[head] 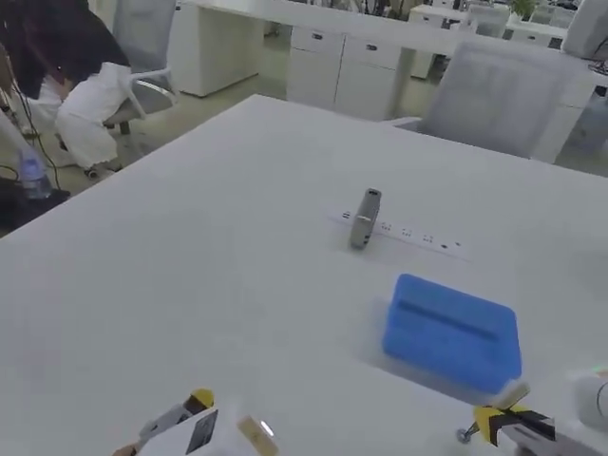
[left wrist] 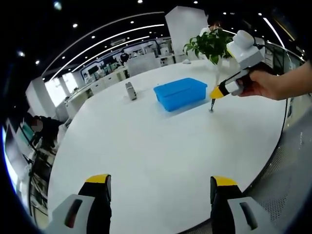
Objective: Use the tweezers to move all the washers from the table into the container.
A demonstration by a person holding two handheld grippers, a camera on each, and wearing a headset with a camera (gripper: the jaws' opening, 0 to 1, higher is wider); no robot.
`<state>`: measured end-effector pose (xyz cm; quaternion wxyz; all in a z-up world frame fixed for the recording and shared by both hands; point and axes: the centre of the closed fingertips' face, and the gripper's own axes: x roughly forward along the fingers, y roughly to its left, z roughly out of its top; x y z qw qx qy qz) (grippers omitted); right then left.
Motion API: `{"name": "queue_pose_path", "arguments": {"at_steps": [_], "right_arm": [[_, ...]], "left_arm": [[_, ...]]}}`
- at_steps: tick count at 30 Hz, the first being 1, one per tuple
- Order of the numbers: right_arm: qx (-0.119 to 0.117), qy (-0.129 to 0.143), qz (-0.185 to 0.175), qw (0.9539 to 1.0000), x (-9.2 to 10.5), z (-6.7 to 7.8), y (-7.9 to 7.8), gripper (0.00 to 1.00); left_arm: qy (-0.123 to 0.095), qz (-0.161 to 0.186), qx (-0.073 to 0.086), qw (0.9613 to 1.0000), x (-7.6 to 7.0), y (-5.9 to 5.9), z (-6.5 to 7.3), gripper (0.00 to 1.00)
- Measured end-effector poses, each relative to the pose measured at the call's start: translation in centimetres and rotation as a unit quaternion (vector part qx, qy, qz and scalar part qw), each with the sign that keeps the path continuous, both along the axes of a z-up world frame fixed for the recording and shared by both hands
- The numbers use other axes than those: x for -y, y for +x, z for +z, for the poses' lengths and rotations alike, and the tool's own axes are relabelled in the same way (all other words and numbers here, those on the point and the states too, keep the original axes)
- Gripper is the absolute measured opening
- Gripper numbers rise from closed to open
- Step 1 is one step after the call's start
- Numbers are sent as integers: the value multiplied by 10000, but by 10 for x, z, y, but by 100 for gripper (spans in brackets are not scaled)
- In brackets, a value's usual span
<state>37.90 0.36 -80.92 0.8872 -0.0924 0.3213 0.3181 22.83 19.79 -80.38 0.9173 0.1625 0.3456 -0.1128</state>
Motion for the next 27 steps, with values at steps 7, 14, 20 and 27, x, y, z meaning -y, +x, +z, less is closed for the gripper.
{"name": "queue_pose_path", "arguments": {"at_steps": [7, 14, 20, 27], "right_arm": [[344, 199, 83, 9992, -3, 36, 17, 2], [719, 237, 108, 9971, -5, 72, 46, 2], [760, 117, 88, 9970, -8, 70, 67, 2], [446, -161, 20, 9989, -5, 36, 92, 2]], "left_arm": [[20, 0, 0, 10000, 0, 0, -1, 85], [22, 59, 32, 10000, -2, 1, 1, 85], [-12, 36, 120, 9999, -1, 2, 5, 83], [-373, 54, 244, 9990, 3, 4, 15, 80]]}}
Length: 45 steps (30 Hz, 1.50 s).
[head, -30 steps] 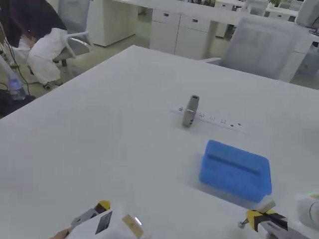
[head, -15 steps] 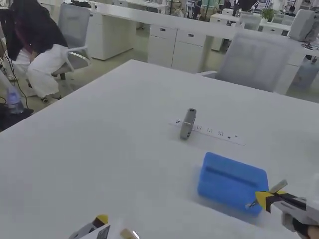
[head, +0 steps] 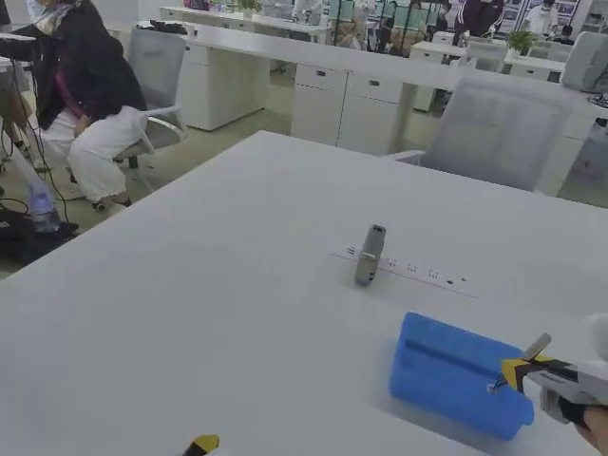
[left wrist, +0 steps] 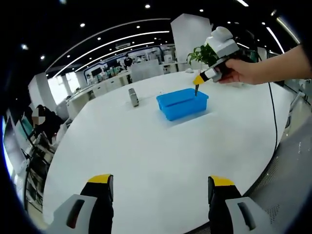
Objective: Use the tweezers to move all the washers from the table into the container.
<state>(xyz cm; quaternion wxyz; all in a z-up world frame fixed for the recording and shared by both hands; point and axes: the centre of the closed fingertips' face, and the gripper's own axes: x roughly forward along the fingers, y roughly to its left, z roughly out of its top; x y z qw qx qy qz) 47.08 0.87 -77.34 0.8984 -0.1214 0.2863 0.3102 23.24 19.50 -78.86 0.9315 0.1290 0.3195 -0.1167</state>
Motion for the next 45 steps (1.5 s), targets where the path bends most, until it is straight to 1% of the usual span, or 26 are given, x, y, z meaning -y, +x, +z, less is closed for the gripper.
{"name": "queue_pose_path", "arguments": {"at_steps": [2, 3, 5, 6, 9, 10, 15, 17, 20, 22, 24, 28, 29, 30, 31, 32, 33, 34, 36, 37, 38, 39, 42, 43, 44, 45], "right_arm": [[-107, -179, 38, 9998, 0, -13, 2, 2], [-125, -230, 43, 9996, 1, -17, 2, 2], [-259, -312, 48, 9992, 2, -30, 3, 2], [-278, -341, 45, 9990, 3, -32, 3, 2], [-416, -343, 31, 9985, 5, -40, 2, 2], [-436, -355, 29, 9984, 5, -41, 2, 2], [-537, -488, 129, 9973, 3, -48, 0, 3], [-560, -377, 108, 9977, 1, -46, 3, 3], [-638, -345, 97, 9973, 2, -47, 3, 3], [-676, -311, 90, 9972, 4, -46, 4, 3], [-559, -253, 56, 9981, 6, -37, 1, 3], [-283, -112, 86, 9995, 8, -11, -2, 3], [-196, -62, 126, 9997, 7, -4, -5, 3], [-147, -36, 152, 9998, 8, 2, -8, 3], [-81, 32, 192, 9998, 7, 12, -17, 3], [-41, 67, 241, 9997, 6, 17, -22, 3], [8, 62, 308, 9995, 3, 23, -24, 3], [82, 67, 487, 9988, 0, 29, -33, 3], [121, 40, 771, 9969, -5, 34, -48, 3], [152, 11, 901, 9958, -9, 35, -57, 3], [125, -4, 1080, 9941, -14, 37, -70, 3], [55, -1, 1114, 9938, -14, 37, -77, 3], [-90, 17, 1502, 9886, -26, 43, -111, 3], [-70, 1, 1602, 9871, -29, 45, -118, 3], [-56, 17, 1844, 9828, -34, 48, -130, 3], [-127, 9, 2035, 9790, -38, 48, -140, 3]], "left_arm": [[-54, -17, 20, 10000, 1, 0, 3, 78], [-115, -8, 39, 9999, 2, 1, 7, 77], [-128, -2, 44, 9999, 1, 2, 11, 75], [-116, -13, 41, 9999, 1, 3, 13, 75], [-137, 36, 201, 9997, -4, 10, 25, 73], [-154, 71, 204, 9996, -5, 11, 28, 73], [-417, 198, 402, 9981, -9, 22, 49, 72], [-528, 210, 434, 9974, -9, 24, 56, 69], [-643, 173, 504, 9965, -6, 27, 67, 65], [-754, 43, 517, 9958, 0, 29, 75, 60], [-808, -148, 566, 9950, 7, 31, 84, 54], [-830, -539, 599, 9933, 20, 36, 97, 42], [-835, -637, 608, 9926, 23, 37, 100, 40], [-826, -719, 661, 9918, 27, 40, 105, 39], [-822, -787, 760, 9906, 30, 42, 109, 38], [-825, -872, 801, 9895, 33, 43, 113, 38], [-837, -938, 800, 9888, 35, 43, 115, 37], [-876, -1008, 804, 9878, 38, 45, 118, 35], [-985, -1208, 786, 9846, 45, 49, 123, 31], [-1081, -1297, 833, 9821, 50, 51, 128, 29], [-1121, -1347, 853, 9808, 53, 52, 131, 29], [-1162, -1448, 883, 9786, 58, 53, 134, 29], [-1223, -1702, 863, 9740, 69, 54, 137, 29], [-1215, -1824, 842, 9721, 73, 53, 137, 28], [-1155, -2030, 801, 9690, 79, 51, 137, 27], [-1108, -2162, 777, 9669, 83, 50, 136, 28]]}}
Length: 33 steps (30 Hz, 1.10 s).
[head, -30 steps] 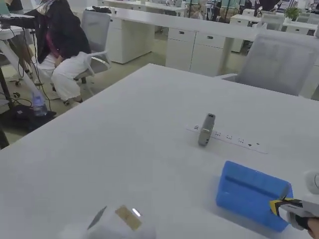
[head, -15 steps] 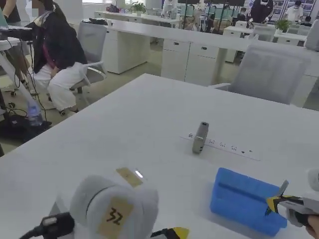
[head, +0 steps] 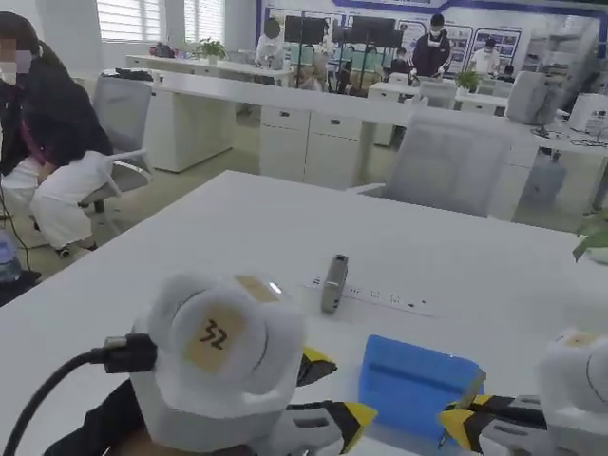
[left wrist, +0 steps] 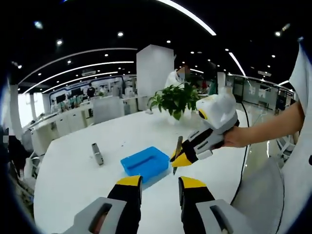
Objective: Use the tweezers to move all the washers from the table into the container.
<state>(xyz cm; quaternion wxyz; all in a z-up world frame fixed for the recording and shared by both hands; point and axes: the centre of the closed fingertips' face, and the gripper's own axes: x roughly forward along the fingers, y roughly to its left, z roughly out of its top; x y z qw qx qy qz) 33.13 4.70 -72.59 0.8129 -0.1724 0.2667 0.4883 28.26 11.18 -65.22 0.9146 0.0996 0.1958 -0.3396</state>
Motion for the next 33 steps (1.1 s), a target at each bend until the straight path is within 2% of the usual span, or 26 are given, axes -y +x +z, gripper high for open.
{"name": "queue_pose_path", "arguments": {"at_steps": [1, 2, 3, 5, 7, 9, 12, 13, 16, 17, 18, 20, 21, 22, 23, 24, 26, 28, 30, 33], "right_arm": [[-148, -98, 247, 9995, -4, -2, -13, 3], [-188, -147, 446, 9987, -7, -2, -22, 3], [-186, -214, 567, 9980, -8, -3, -28, 3], [-102, -472, 736, 9961, -9, -6, -39, 3], [-17, -667, 959, 9932, -11, -11, -49, 3], [-5, -874, 1177, 9892, -10, -18, -55, 3], [-162, -1229, 1521, 9806, -8, -34, -67, 4], [-181, -1312, 1565, 9787, -6, -37, -68, 3], [-174, -1704, 1793, 9688, 2, -52, -67, 3], [-173, -1807, 1863, 9656, 4, -56, -67, 3], [-183, -1900, 1929, 9625, 6, -59, -67, 3], [-77, -2086, 2084, 9555, 9, -65, -65, 3], [-36, -2199, 2242, 9494, 11, -68, -66, 3], [-33, -2231, 2275, 9479, 11, -69, -66, 3], [14, -2332, 2366, 9432, 12, -73, -64, 3], [33, -2370, 2417, 9409, 12, -75, -64, 3], [46, -2446, 2461, 9379, 10, -78, -62, 3], [80, -2651, 2549, 9299, 13, -87, -61, 4], [127, -2762, 2589, 9255, 15, -95, -60, 4], [96, -2816, 2526, 9257, 16, -104, -56, 4]], "left_arm": [[52, -165, -17, 9998, 5, -1, -1, 28], [55, -309, -6, 9995, 10, -1, -1, 28], [10, -527, -27, 9986, 20, -4, -2, 28], [52, -818, -22, 9966, 28, -5, -5, 30], [201, -1061, -57, 9941, 35, -7, -12, 29], [254, -1266, -53, 9916, 41, -8, -16, 26], [283, -1908, -189, 9810, 58, -17, -25, 19], [352, -2068, -231, 9775, 63, -19, -31, 17], [611, -2350, -246, 9698, 68, -20, -46, 13], [635, -2346, -259, 9697, 70, -19, -49, 12], [686, -2404, -263, 9679, 71, -18, -53, 11], [830, -2550, -281, 9630, 73, -17, -62, 10], [900, -2608, -298, 9607, 73, -17, -66, 10], [925, -2675, -324, 9586, 75, -17, -70, 9], [951, -2740, -351, 9564, 78, -18, -74, 6], [1043, -2809, -361, 9534, 79, -18, -80, 5], [1117, -2882, -426, 9501, 82, -20, -90, 0], [1034, -2906, -563, 9496, 81, -20, -98, 0], [1066, -2927, -585, 9484, 78, -19, -106, 0], [1234, -2970, -578, 9451, 73, -16, -120, 0]]}}
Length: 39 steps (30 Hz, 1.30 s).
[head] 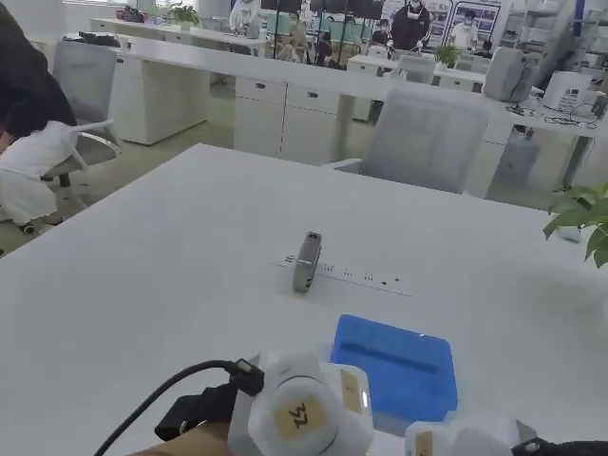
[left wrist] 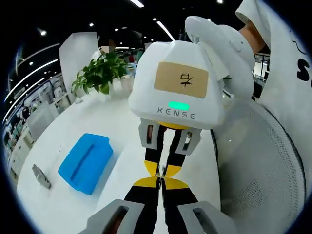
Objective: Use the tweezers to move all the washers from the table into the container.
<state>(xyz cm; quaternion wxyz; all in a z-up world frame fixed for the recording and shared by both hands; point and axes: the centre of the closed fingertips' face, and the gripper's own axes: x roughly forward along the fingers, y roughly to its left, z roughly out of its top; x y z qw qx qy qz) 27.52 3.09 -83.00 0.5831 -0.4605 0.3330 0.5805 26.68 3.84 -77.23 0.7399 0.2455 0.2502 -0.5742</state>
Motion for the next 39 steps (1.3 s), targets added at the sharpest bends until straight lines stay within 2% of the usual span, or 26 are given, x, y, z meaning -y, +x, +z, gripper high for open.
{"name": "queue_pose_path", "arguments": {"at_steps": [3, 7, 9, 10, 12, 14, 15, 16, 17, 19, 20, 21, 22, 25, 27, 28, 30, 31, 33, 34, 35, 36, 37, 38, 39], "right_arm": [[-75, 83, -283, 9995, 1, -9, 4, 4], [-191, 391, -909, 9949, 2, -18, 12, 6], [-104, 611, -1256, 9901, 4, -18, 19, 7], [-94, 680, -1332, 9887, 5, -18, 20, 9], [-176, 779, -1714, 9820, 10, -15, 18, 16], [-260, 1043, -2195, 9697, 15, -9, 16, 22], [-293, 1195, -2463, 9614, 20, -5, 15, 23], [-287, 1339, -2663, 9541, 22, -1, 14, 26], [-319, 1547, -2982, 9413, 27, 4, 12, 30], [-400, 1755, -3298, 9268, 34, 12, 7, 36], [-421, 1867, -3535, 9157, 40, 16, 5, 38], [-455, 1938, -3691, 9078, 44, 19, 2, 38], [-459, 2114, -3912, 8945, 49, 25, 0, 38], [-469, 2386, -4275, 8707, 61, 34, -5, 40], [-421, 2480, -4391, 8625, 67, 37, -8, 42], [-411, 2493, -4409, 8613, 68, 38, -10, 43], [-374, 2538, -4467, 8571, 71, 40, -11, 46], [-364, 2547, -4485, 8559, 72, 41, -11, 47], [-291, 2595, -4521, 8529, 75, 45, -9, 49], [-242, 2676, -4545, 8493, 76, 48, -7, 50], [-241, 2742, -4567, 8460, 77, 52, -6, 50], [-252, 2778, -4600, 8430, 78, 53, -6, 51], [-214, 2872, -4666, 8362, 80, 57, -4, 53], [-192, 2934, -4706, 8319, 81, 60, -2, 55], [-192, 3040, -4732, 8266, 81, 64, -1, 58]], "left_arm": [[335, -156, 149, 9992, -6, 5, -17, 0], [356, -158, 63, 9992, -5, 12, -30, 0], [329, -119, 13, 9994, -6, 18, -34, 0], [354, -140, 30, 9993, -6, 20, -36, 0], [473, -267, 118, 9985, -9, 22, -40, 0], [639, -385, 126, 9971, -12, 23, -47, 0], [748, -417, 140, 9962, -14, 25, -52, 0], [749, -454, 141, 9961, -13, 26, -54, 0], [803, -464, 98, 9956, -15, 26, -59, 0], [908, -461, 59, 9948, -18, 26, -66, 0], [980, -421, 7, 9943, -20, 26, -71, 0], [998, -399, 0, 9942, -20, 26, -73, 0], [1012, -394, -18, 9941, -20, 25, -76, 0], [1073, -343, -119, 9936, -22, 22, -83, 0], [1118, -305, -144, 9932, -23, 22, -87, 0], [1118, -258, -174, 9932, -24, 22, -88, 0], [1081, 122, -402, 9932, -27, 22, -90, 1], [1029, 243, -460, 9933, -27, 22, -89, 7], [799, 734, -669, 9918, -30, 24, -85, 20], [716, 1018, -766, 9893, -33, 26, -83, 28], [500, 1250, -814, 9876, -33, 27, -77, 36], [392, 1397, -832, 9859, -34, 28, -72, 43], [291, 1669, -812, 9822, -37, 30, -65, 47], [179, 1841, -779, 9796, -40, 31, -58, 51], [0, 2141, -840, 9732, -43, 32, -50, 57]]}}
